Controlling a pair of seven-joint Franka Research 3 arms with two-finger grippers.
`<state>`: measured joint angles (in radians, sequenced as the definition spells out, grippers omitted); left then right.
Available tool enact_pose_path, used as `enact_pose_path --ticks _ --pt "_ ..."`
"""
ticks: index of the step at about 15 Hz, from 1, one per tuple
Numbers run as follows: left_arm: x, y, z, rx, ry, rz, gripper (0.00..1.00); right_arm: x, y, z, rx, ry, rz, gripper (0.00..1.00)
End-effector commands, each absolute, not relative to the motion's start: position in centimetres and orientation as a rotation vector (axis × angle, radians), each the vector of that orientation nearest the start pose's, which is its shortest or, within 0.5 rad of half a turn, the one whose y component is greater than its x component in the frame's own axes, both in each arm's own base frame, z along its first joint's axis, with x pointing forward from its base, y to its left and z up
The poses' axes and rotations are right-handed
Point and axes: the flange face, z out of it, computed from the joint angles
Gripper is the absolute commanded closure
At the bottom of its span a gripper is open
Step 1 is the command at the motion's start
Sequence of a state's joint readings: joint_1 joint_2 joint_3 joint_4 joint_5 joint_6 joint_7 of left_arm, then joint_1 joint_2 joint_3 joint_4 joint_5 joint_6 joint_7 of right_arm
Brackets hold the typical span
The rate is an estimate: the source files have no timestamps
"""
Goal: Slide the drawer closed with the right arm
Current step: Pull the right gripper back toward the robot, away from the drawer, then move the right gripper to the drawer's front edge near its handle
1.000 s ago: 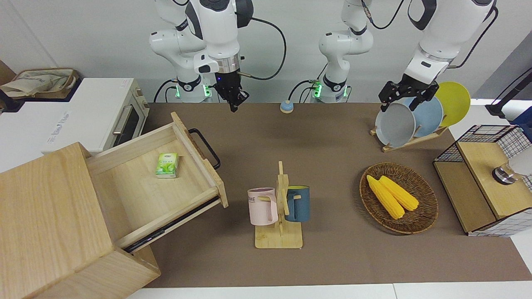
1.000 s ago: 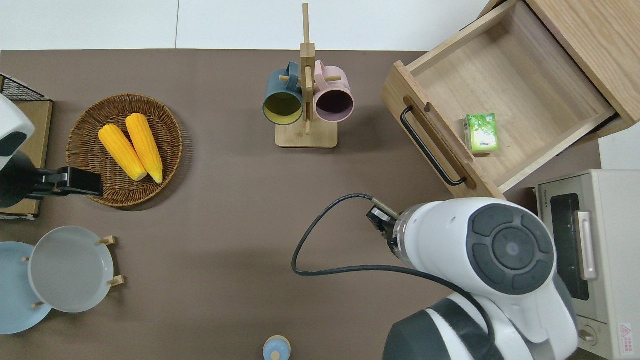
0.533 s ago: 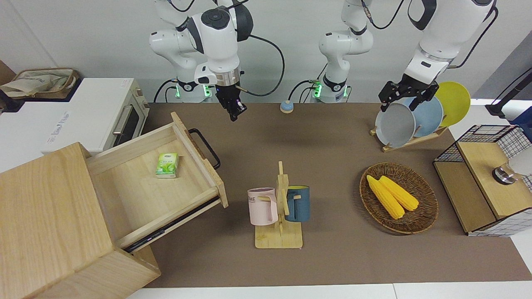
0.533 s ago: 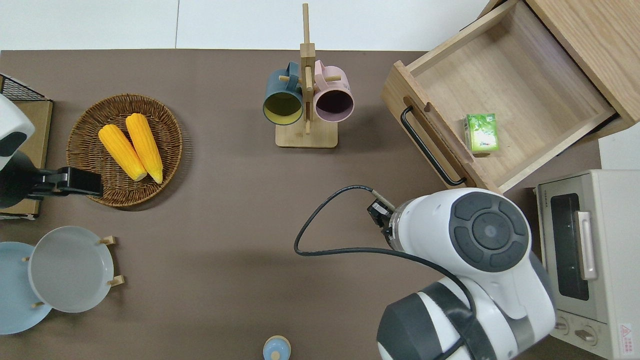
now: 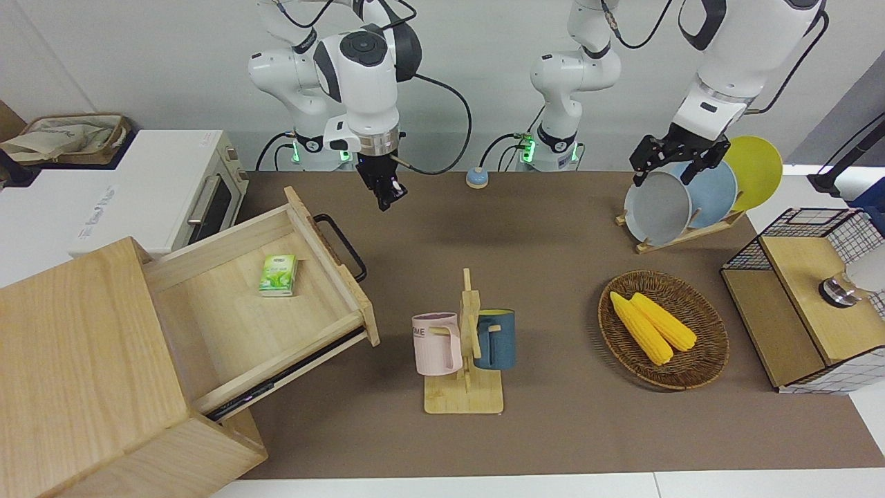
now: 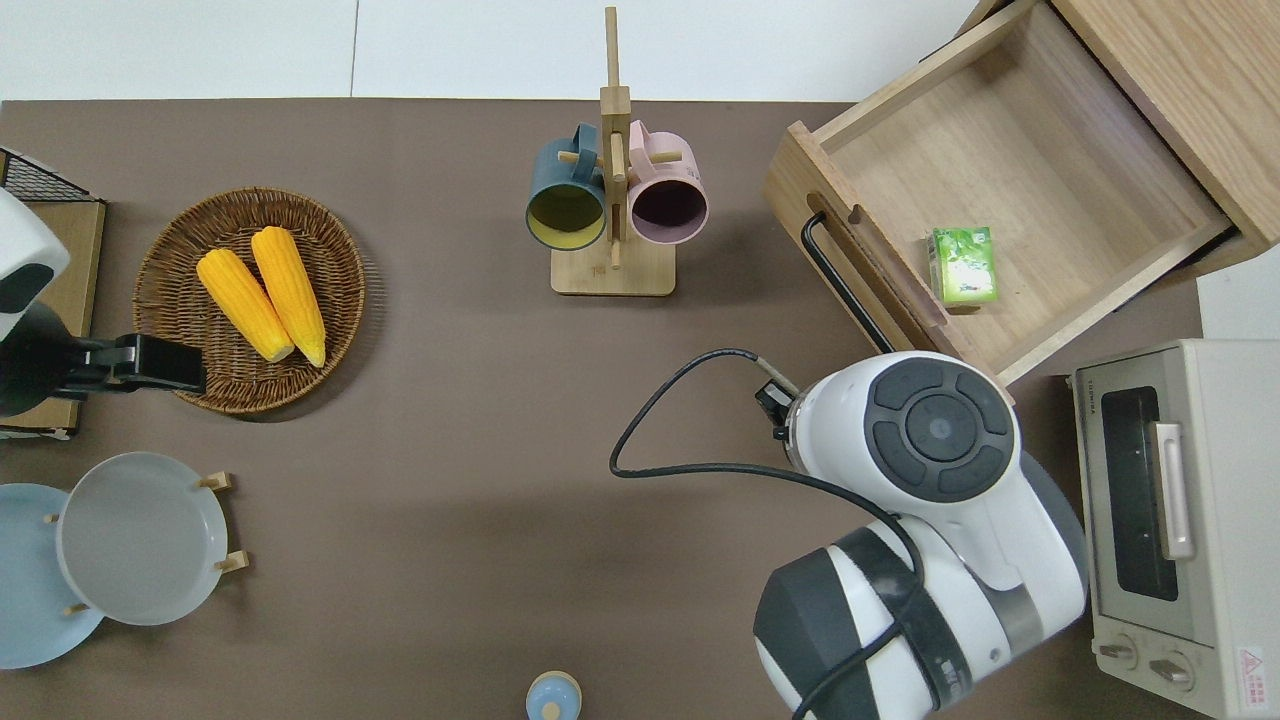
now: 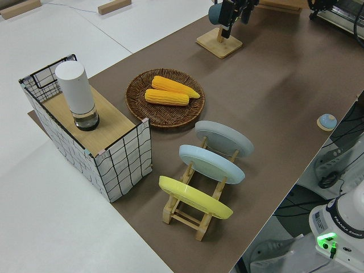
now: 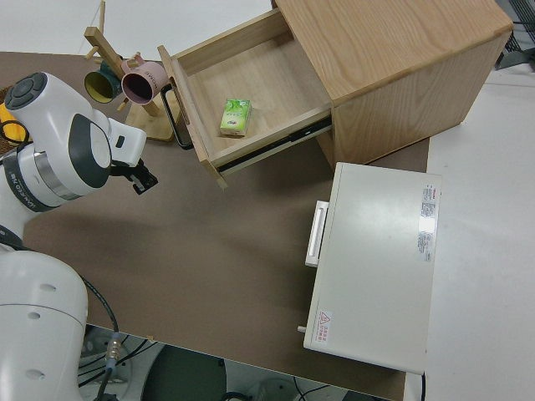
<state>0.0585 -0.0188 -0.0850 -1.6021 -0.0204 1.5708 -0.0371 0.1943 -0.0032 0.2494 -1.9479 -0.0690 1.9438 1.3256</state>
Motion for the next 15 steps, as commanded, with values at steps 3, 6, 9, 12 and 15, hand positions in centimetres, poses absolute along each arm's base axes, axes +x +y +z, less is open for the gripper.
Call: enact_pose_path --ticks 3,6,9,12,15 --pt "54.5 -1.7 62.4 -3.147 -0.005 0.015 0.0 51.5 22.9 47.8 -2.881 1.361 -0.125 1.0" --pt "54.5 -1.7 62.4 -3.147 -0.005 0.015 0.0 51.9 22.5 47.9 -2.881 1.353 -0.128 1.0" --pt "54.5 -1.7 62.4 -3.147 -0.002 0.015 0.0 53.1 22.3 48.0 -2.865 1.365 -0.121 1.0" --pt "54.5 -1.6 62.4 -3.147 -0.005 0.015 0.0 54.0 21.2 48.0 -2.853 1.388 -0.125 1.0" --pt "54.5 -1.7 62.4 -3.147 -0.005 0.015 0.0 54.8 21.2 48.3 -2.851 1.377 -0.115 1.0"
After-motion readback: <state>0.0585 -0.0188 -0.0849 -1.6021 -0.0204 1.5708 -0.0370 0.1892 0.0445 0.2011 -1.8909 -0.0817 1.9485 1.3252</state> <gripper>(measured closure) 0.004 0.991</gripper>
